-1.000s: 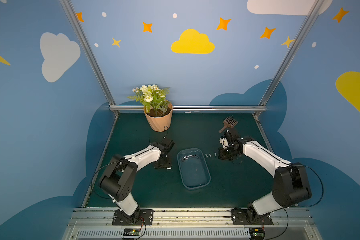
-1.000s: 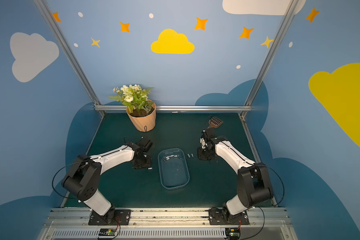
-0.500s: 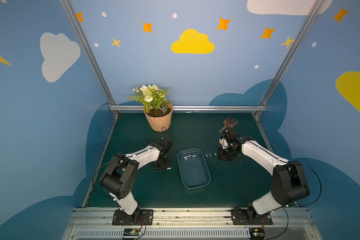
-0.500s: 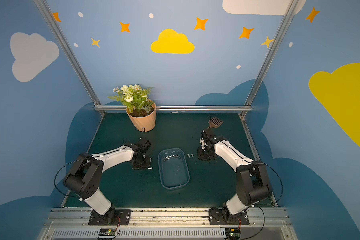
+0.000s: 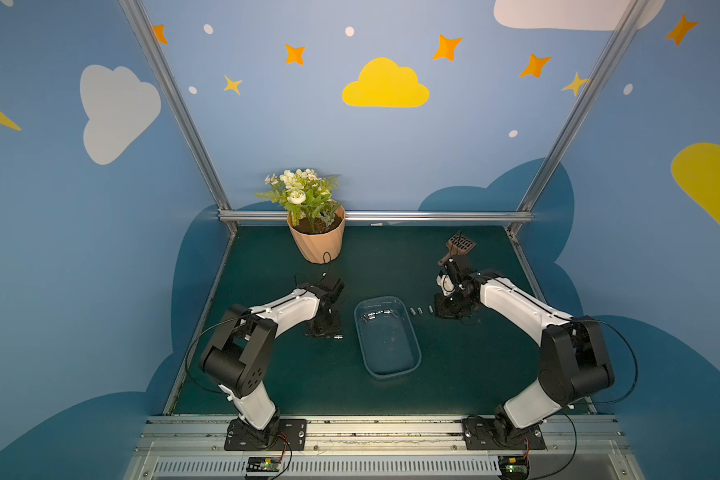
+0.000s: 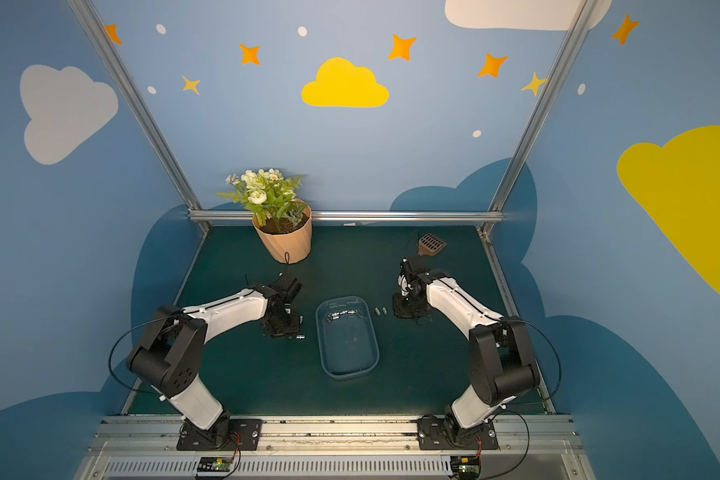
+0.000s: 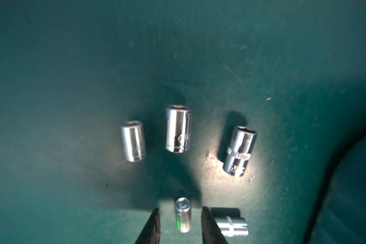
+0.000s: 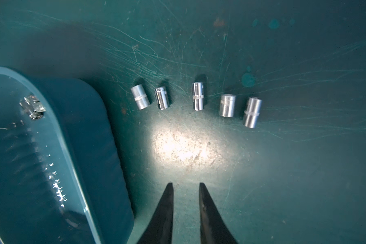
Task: Take out the socket from the storage box
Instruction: Place the socket head at the center of the board, then pick up the socket head from the storage box.
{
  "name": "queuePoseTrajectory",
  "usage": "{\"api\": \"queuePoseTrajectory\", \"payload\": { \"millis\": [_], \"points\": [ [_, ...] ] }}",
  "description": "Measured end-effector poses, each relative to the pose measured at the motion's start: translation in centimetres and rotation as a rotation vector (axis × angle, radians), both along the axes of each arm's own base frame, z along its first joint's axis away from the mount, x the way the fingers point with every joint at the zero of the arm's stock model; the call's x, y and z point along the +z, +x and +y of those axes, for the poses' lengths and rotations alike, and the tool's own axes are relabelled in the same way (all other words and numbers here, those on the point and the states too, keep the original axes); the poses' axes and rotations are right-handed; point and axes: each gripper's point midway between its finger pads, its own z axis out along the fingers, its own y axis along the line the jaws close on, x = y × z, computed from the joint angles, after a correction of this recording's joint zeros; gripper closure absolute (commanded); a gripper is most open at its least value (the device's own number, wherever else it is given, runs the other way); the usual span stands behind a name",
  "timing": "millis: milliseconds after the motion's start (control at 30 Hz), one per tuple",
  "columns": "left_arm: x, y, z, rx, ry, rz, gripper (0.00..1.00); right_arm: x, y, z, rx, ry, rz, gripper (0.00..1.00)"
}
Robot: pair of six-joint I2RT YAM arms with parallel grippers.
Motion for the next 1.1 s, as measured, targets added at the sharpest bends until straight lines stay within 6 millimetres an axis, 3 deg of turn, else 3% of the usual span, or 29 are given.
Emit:
{"api": "queuePoseTrajectory", "payload": {
  "millis": [367,600,800,933,1100],
  "points": [
    [1.8,0.4,0.3,-0.008,0.008,-0.038,0.63,-1.2,-0.1,0.0,0.002,-0.013,0.032,0.77],
    [4.3,1.6,-0.1,-0.024,-0.021,-0.106,0.63,-1.0,0.1,0.0,0.003,-0.011,0.027,0.77],
    [7.0,2.2,-0.4,-0.029,-0.054,-0.184,0.62,-0.3,0.7,0.3,0.007,-0.004,0.006,0.77],
    [7.7,2.2,-0.4,-0.036,-0.064,-0.206,0.62,0.0,0.8,0.4,0.016,-0.004,-0.001,0.77],
    [8.6,2.2,-0.4,-0.043,-0.074,-0.233,0.61,1.7,1.8,1.3,0.052,0.000,-0.044,0.77]
  ]
}}
